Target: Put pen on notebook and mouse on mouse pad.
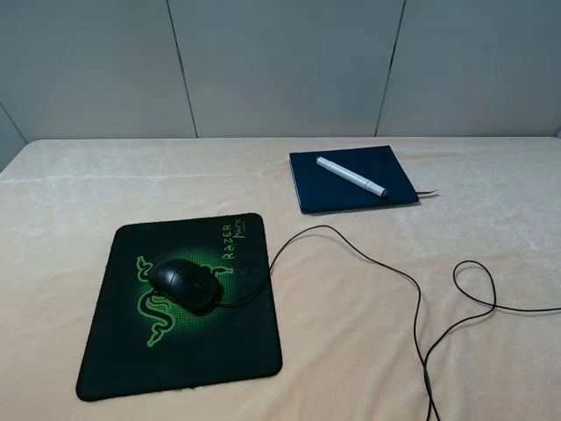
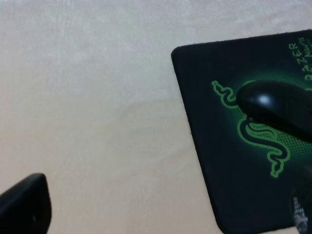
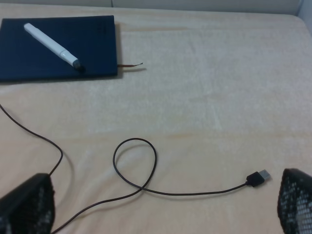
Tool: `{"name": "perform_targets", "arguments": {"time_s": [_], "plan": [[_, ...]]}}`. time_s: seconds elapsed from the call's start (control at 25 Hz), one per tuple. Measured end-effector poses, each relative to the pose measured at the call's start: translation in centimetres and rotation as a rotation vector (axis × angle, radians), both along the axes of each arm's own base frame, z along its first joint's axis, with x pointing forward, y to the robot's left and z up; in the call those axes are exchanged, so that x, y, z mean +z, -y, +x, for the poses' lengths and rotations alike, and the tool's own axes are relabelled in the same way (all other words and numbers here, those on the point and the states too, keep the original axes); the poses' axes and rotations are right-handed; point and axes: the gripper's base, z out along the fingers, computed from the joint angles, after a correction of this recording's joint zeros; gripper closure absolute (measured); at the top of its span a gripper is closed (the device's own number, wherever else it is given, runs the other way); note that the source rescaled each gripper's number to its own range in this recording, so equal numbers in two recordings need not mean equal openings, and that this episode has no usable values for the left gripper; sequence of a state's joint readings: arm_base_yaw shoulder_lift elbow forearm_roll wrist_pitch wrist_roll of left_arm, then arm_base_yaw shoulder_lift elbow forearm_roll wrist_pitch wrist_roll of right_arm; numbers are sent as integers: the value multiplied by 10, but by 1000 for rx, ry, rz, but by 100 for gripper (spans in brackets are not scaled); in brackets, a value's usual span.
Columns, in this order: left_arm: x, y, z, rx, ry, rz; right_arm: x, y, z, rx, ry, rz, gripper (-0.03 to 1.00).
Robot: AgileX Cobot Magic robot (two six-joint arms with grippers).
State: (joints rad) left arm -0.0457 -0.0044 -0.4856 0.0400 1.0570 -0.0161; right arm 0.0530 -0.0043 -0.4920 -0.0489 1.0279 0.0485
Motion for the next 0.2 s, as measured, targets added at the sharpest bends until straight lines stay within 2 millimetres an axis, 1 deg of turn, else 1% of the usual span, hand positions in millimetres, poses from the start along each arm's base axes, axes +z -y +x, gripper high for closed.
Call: {"name": "perform_targets", "arguments": {"time_s": [0.2], "plan": [[0,0,0,0,0,0,0,0,0,0,0,0,-3]]}}
